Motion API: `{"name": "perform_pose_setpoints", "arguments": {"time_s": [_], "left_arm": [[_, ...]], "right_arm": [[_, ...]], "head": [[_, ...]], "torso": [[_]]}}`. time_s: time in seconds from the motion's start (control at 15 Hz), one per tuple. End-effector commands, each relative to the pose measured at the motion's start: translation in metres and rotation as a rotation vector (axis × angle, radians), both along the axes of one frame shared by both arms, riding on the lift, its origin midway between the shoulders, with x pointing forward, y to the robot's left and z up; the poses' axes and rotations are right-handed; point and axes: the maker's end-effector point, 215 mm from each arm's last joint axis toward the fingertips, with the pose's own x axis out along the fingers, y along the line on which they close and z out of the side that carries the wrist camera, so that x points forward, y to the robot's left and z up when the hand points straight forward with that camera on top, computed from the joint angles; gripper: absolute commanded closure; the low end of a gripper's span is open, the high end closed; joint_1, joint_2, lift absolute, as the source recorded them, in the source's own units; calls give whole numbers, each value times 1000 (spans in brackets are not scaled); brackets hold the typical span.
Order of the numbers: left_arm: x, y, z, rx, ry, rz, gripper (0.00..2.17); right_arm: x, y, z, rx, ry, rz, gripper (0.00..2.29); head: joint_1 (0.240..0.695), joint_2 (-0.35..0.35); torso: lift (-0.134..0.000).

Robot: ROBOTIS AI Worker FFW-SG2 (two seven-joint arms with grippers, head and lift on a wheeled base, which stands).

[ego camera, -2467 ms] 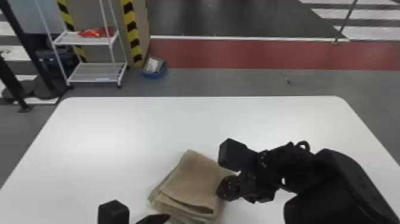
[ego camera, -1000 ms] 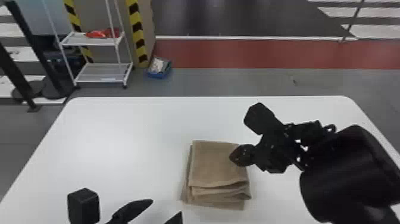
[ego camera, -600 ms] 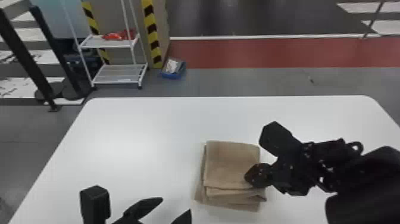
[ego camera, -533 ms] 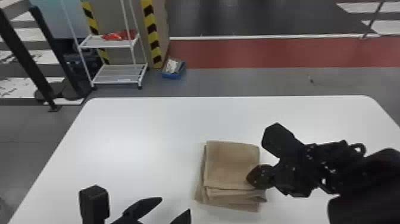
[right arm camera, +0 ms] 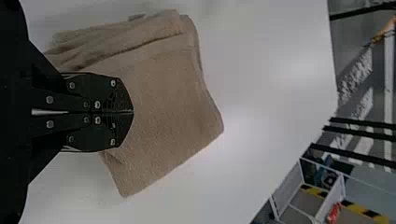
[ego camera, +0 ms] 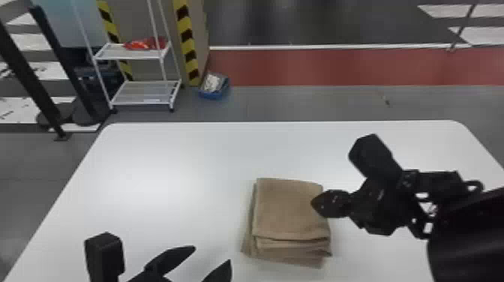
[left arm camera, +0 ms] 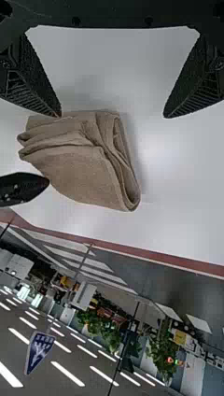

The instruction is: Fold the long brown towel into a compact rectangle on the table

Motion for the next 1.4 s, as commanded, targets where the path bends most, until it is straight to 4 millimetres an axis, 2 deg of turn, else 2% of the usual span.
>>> {"name": "perform_pose_setpoints", "arguments": {"time_s": [0.0,0.07,0.13,0.2,0.27,0.33,0.4,0.47,0.53,0.6,0.73,0.93,1.33], "left_arm": [[2,7,13,-34,-18,26,83],[2,15,18,-37,-27,42,83],[1,21,22,-37,-40,54,80],[4,29,36,-33,-102,82,70],[9,39,54,-14,-190,121,63],[13,52,80,23,-321,175,56],[12,59,108,82,-463,226,56],[7,61,127,141,-569,256,56],[3,62,129,164,-595,280,56],[2,65,121,163,-576,289,56],[2,74,116,180,-581,322,56],[-3,92,98,219,-544,359,56],[-11,102,90,242,-511,381,56]], "right_arm": [[3,-12,53,278,7,-183,974],[-7,-13,71,372,-13,-203,404],[-23,-17,81,451,-25,-216,49],[-34,-24,88,490,-91,-243,26],[-41,-42,89,468,-198,-263,26],[-50,-55,87,435,-283,-291,29],[-59,-70,87,411,-385,-349,29],[-68,-84,87,420,-446,-411,33],[-80,-102,81,439,-481,-484,43],[-89,-117,78,457,-516,-522,49],[-92,-133,59,429,-507,-560,53],[-95,-137,45,424,-500,-567,63],[-92,-125,46,433,-511,-586,66]], "head": [[695,54],[695,42],[695,42],[695,48],[695,54],[695,56],[695,54],[695,46],[695,38],[695,19],[695,-17],[695,-33],[695,-5]], "torso": [[-125],[-125],[-125],[-125],[-125],[-125],[-125],[-125],[-125],[-125],[-125],[-125],[-125]]}}
